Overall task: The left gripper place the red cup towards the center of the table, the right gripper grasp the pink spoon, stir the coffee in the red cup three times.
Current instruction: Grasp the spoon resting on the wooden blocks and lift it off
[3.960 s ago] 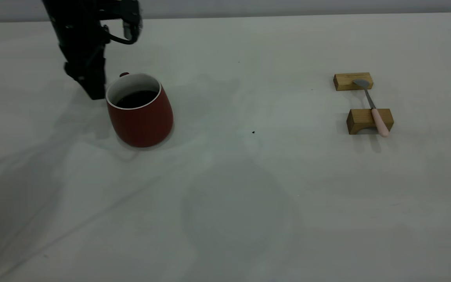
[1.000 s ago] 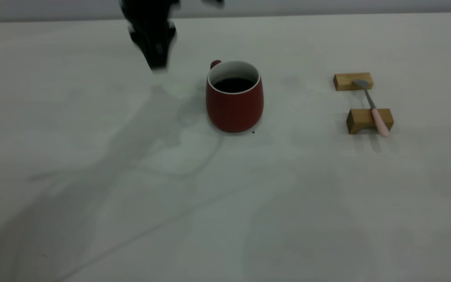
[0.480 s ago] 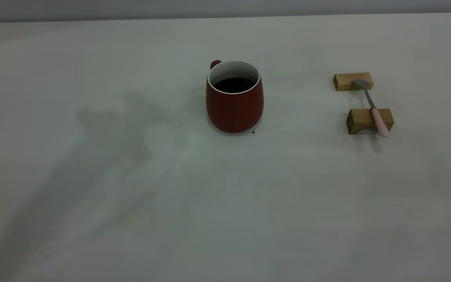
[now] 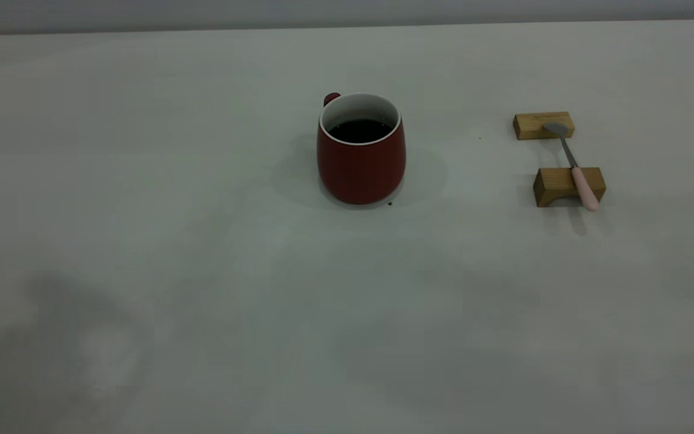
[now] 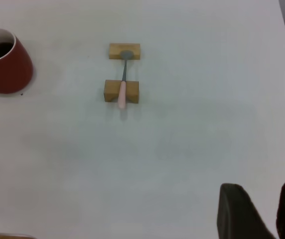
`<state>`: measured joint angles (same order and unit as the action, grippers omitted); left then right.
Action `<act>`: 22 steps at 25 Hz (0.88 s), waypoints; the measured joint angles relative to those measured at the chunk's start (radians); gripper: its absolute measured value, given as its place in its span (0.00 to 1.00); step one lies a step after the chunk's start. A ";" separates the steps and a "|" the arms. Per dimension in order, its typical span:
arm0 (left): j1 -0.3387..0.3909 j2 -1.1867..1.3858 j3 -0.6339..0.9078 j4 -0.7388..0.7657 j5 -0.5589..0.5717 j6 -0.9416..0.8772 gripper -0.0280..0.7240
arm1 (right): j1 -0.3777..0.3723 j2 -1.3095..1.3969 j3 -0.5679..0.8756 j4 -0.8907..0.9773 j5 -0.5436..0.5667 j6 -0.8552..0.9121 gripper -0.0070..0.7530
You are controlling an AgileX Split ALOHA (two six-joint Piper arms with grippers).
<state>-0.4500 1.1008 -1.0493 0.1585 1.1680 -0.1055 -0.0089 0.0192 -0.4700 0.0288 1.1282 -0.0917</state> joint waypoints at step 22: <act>0.000 -0.833 0.564 -0.122 -0.059 0.143 0.60 | 0.000 0.000 0.000 0.000 0.000 0.000 0.32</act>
<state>-0.4500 0.2676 -0.4857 0.0362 1.1094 0.0372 -0.0089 0.0192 -0.4700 0.0288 1.1282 -0.0917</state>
